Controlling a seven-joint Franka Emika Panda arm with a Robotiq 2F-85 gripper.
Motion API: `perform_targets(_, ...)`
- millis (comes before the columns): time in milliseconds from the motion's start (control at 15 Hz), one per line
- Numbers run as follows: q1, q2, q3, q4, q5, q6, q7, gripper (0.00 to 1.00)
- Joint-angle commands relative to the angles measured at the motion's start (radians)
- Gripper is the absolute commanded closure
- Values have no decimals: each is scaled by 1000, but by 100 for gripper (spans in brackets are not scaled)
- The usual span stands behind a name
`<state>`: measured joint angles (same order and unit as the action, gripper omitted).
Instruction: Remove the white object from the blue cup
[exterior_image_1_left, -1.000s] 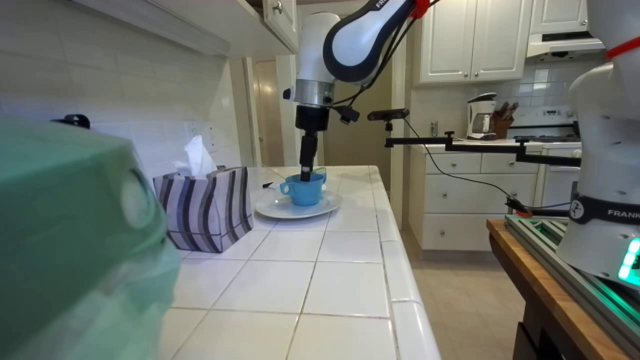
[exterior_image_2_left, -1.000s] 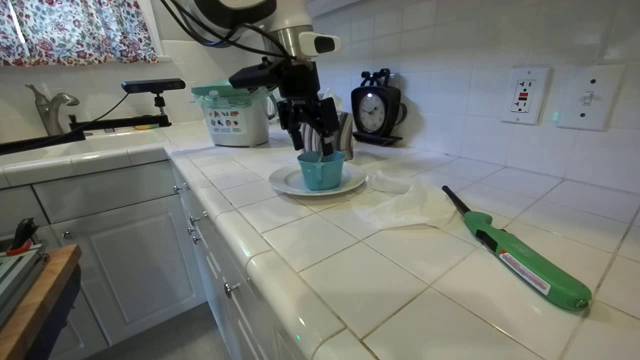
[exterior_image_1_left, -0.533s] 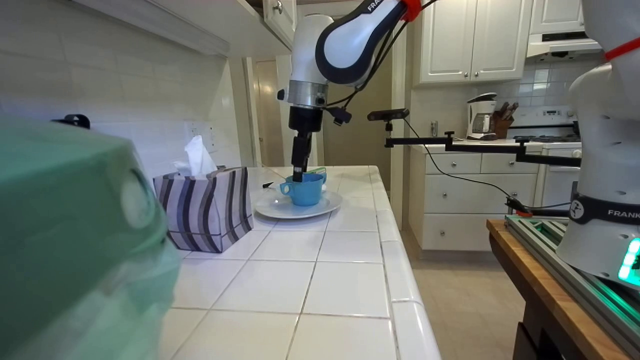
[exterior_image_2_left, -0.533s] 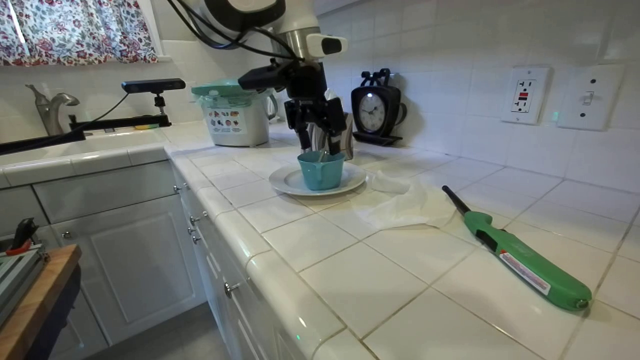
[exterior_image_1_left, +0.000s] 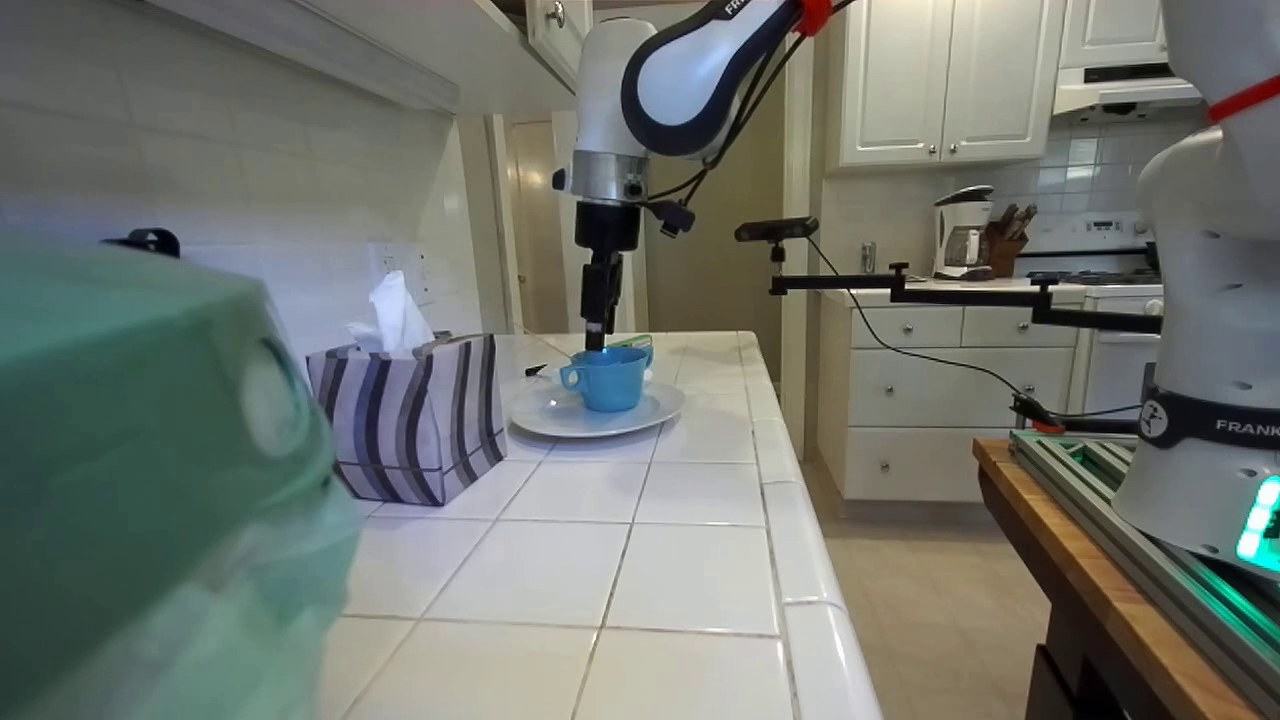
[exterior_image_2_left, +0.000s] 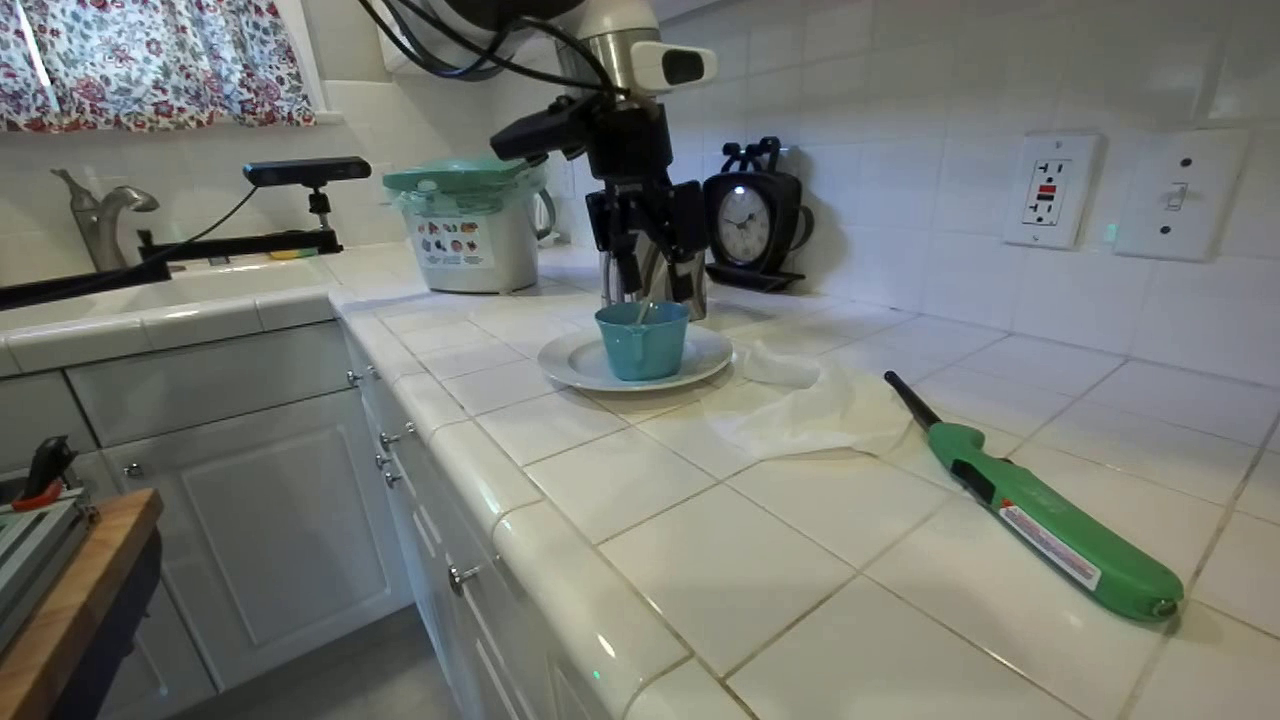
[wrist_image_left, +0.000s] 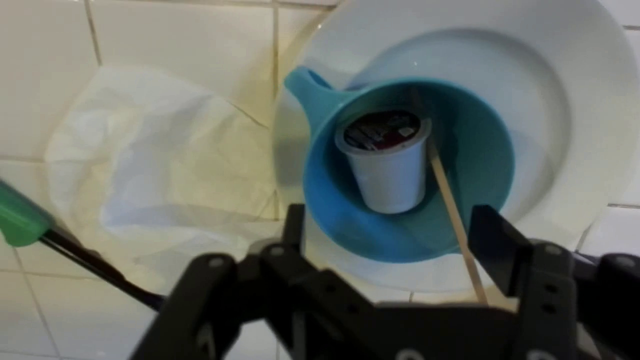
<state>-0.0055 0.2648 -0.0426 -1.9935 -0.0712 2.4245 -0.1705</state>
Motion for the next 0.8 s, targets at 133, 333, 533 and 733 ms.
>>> perform_targets(133,-7,9,-2,55,-34,-94,30,49)
perform_targets(333,-6,10,0,61,-36,-122,29,40)
perform_targets(533,-6,19,1,65,-41,-148,27,31)
perform_targets(733,-6,30,5,71,-40,-168,22,41)
